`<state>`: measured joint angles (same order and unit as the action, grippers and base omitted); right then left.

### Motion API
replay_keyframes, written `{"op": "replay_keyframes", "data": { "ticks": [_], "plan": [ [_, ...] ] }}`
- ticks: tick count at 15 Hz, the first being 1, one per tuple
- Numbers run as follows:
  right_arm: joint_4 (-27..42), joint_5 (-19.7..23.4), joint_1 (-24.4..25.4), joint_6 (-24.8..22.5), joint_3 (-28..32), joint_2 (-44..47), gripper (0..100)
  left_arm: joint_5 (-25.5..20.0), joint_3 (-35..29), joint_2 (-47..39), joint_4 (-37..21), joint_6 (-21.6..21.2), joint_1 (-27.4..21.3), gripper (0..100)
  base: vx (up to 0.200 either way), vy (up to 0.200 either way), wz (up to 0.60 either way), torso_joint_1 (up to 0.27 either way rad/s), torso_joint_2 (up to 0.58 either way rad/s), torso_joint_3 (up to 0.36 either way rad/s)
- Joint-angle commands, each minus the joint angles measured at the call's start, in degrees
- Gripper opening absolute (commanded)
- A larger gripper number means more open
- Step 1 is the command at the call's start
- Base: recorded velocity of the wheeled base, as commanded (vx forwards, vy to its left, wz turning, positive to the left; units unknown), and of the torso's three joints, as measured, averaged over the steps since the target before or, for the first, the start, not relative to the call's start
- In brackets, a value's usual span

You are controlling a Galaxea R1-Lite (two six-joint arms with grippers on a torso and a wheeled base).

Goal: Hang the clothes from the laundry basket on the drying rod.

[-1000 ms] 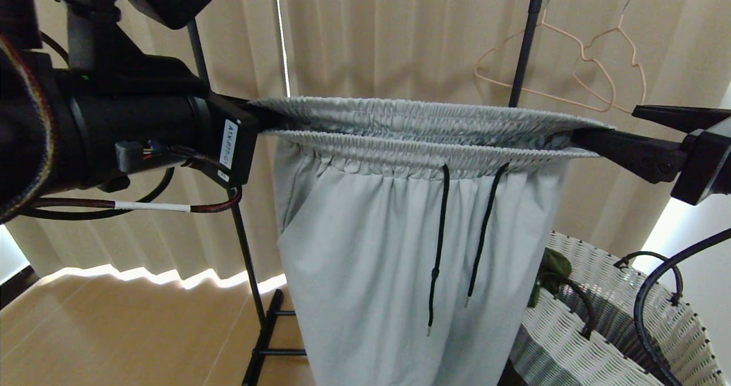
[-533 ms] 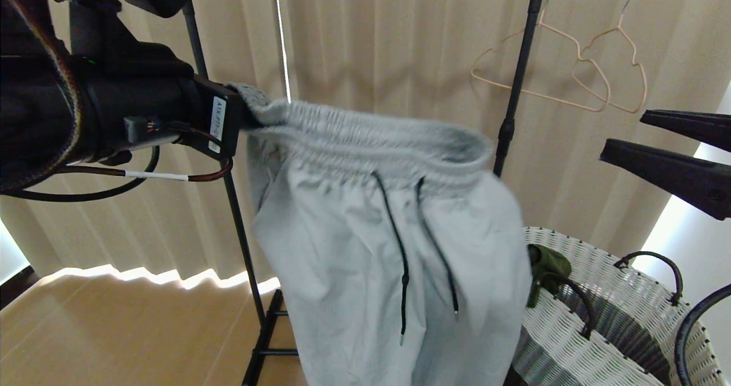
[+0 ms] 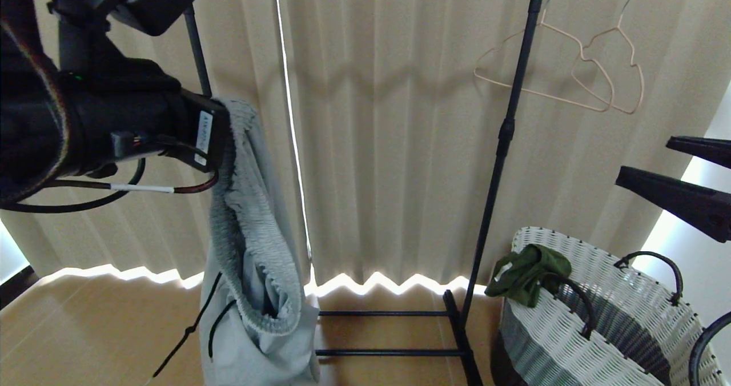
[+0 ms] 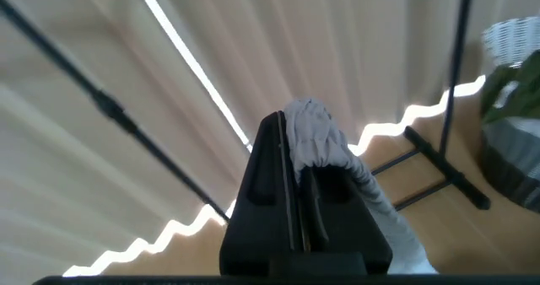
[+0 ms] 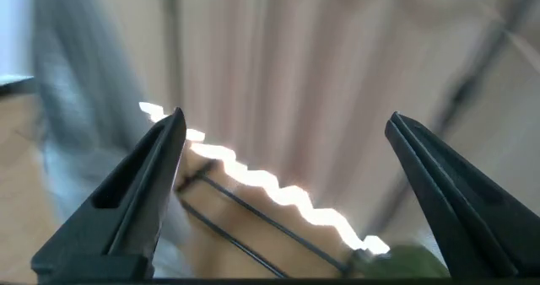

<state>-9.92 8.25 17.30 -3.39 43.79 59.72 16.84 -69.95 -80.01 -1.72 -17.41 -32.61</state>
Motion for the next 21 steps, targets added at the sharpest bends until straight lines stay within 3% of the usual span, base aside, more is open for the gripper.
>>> {"op": "replay_keyframes", "data": {
  "ticks": [1, 3, 5, 8, 14, 21],
  "plan": [
    [7.64, -2.36, -9.92, -2.85, -2.83, -4.09, 100, -0.05, 5.88, 6.53, -0.04, -0.17, 3.61, 0, 0.0, 0.0, 0.0, 0.0, 0.0, 0.0],
    [14.05, -2.45, -15.1, -3.91, -3.01, -6.37, 100, -0.66, 10.01, 10.13, -0.04, -0.61, 6.68, 0, 0.0, 0.0, 0.0, 0.0, 0.0, 0.0],
    [15.9, -2.63, -20.02, -8.92, -4.24, -6.81, 100, -0.66, 14.93, 13.65, -0.04, -1.22, 7.12, 0, 0.0, 0.0, 0.0, 0.0, 0.0, 0.0],
    [10.45, -4.91, -22.31, -13.66, -8.19, -5.93, 100, -0.66, 17.83, 15.85, -0.04, -1.58, 7.3, 0, 0.0, 0.0, 0.0, 0.0, 0.0, 0.0],
    [-9.5, -6.06, -22.48, -14.63, -14.96, 0.31, 100, -0.75, 19.94, 17.43, 0.05, -1.58, 8.44, 0, 0.0, 0.0, 0.0, 0.0, 0.0, 0.0],
    [-11.26, -6.32, -24.77, -15.16, -19.36, -0.83, 100, -0.84, 20.73, 18.22, 0.05, -1.58, 8.44, 0, 0.0, 0.0, 0.0, 0.0, 0.0, 0.0]
  ]
}}
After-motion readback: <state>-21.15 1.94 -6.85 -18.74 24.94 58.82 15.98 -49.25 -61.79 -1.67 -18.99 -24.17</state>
